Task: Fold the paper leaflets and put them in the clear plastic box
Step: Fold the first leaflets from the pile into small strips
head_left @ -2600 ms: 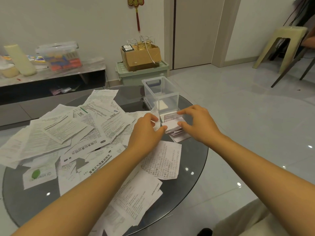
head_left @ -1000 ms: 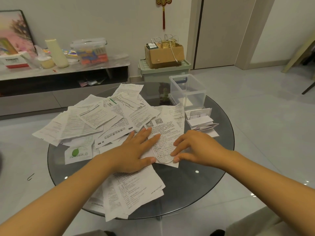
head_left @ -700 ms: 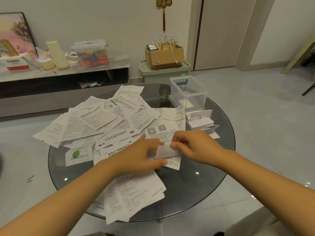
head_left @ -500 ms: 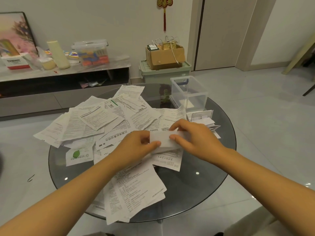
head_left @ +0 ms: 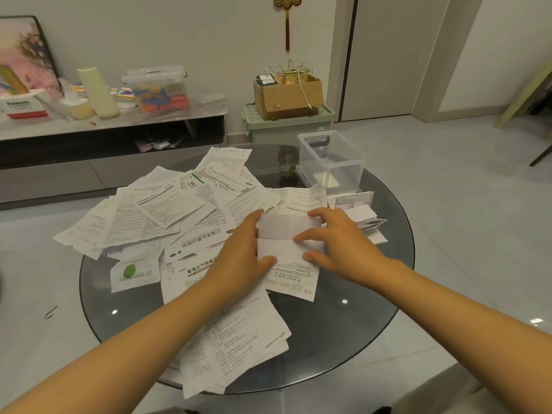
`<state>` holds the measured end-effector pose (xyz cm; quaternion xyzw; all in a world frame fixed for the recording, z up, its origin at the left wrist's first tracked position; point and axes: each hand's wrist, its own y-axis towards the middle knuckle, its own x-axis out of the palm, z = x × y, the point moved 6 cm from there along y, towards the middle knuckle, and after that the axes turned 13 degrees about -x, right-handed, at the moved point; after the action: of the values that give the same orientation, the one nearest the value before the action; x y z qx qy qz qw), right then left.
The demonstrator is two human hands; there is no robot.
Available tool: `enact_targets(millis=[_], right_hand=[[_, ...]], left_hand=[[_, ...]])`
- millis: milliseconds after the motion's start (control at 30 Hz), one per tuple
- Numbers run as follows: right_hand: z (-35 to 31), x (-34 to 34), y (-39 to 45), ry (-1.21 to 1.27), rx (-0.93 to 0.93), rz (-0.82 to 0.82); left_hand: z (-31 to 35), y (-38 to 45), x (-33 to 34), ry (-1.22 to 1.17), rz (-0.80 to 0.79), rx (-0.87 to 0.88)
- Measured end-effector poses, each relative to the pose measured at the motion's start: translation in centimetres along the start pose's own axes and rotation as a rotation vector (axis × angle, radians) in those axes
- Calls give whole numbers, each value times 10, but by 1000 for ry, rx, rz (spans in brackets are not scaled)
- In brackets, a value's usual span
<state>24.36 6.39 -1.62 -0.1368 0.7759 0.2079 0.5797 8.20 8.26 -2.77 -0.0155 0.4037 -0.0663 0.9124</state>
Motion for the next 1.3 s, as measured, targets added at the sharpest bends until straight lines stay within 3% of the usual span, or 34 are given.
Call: enact_targets(millis=[200,333,434,667,800,934,1067,1134,1301], right_hand=[[5,0,4,-61,23,-47],[-3,2,2,-144,-76,-117],[-6,5,1,-146,-101,-171],[-11,4,3,-141,-170,-62],[-10,-2,1,-118,-150,1],[-12,-5,0,-133,-134,41],[-13,-13,-1,-6,-61,146],[-11,-10,-2,80,-16,108],[-9,2,-4,116,48,-52]], left_hand=[[1,4,1,105,36,13],[12,0,7,393,-7,254],[14,-3,17,470,-77,308],[28,-10,13,517,46,507],[27,-7,6,454,127,451],[23,-8,9,410,30,430],[23,-8,0,233,53,311],[22,-6,-2,175,34,249],[15,-3,6,305,-11,232]])
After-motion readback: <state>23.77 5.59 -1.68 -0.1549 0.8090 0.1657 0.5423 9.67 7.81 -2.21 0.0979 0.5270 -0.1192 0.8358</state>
